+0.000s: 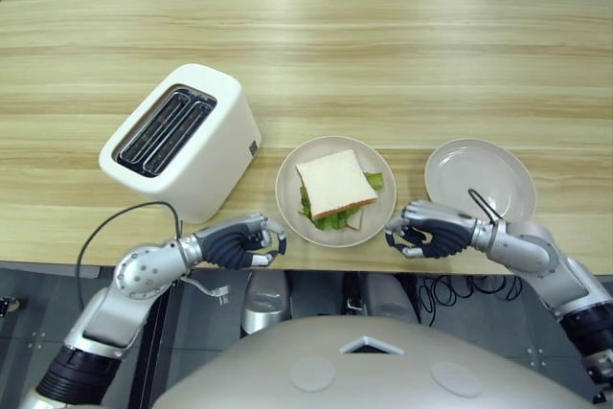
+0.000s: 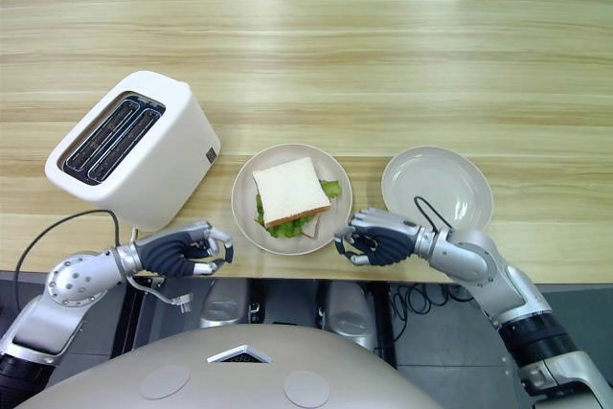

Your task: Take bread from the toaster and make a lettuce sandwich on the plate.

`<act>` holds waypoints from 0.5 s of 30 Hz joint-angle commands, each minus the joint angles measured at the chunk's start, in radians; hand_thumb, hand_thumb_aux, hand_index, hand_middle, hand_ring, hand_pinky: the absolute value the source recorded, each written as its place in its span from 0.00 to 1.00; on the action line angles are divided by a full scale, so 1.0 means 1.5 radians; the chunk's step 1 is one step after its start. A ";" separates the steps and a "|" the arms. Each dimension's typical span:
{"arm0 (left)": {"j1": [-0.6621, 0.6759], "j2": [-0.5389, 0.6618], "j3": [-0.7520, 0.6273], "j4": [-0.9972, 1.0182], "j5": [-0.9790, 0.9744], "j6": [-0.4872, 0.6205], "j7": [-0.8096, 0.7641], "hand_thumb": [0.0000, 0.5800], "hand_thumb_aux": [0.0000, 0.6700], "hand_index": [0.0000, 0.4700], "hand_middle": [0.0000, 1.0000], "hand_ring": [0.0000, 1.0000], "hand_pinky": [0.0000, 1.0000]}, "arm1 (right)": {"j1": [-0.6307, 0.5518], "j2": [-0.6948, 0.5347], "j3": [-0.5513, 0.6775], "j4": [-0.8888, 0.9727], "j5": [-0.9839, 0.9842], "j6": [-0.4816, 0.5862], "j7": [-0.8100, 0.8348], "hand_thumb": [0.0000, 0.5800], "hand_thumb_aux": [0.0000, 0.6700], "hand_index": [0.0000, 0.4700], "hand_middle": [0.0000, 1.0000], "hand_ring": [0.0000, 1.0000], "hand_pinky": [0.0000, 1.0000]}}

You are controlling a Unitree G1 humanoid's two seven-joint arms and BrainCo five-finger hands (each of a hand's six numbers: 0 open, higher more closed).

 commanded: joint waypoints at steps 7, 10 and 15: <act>-0.047 -0.053 -0.063 0.116 0.068 0.005 0.035 1.00 1.00 0.98 1.00 1.00 1.00 | 0.003 0.036 0.028 -0.051 -0.179 0.086 -0.024 1.00 1.00 0.98 1.00 1.00 1.00; -0.075 -0.075 -0.063 0.162 0.094 0.016 0.066 1.00 1.00 0.98 1.00 1.00 1.00 | 0.006 0.060 0.043 -0.052 -0.211 0.094 -0.038 1.00 1.00 0.98 1.00 1.00 1.00; -0.111 -0.108 -0.060 0.218 0.103 0.022 0.114 1.00 1.00 0.98 1.00 1.00 1.00 | -0.016 0.086 0.051 -0.029 -0.240 0.107 -0.067 1.00 1.00 0.98 1.00 1.00 1.00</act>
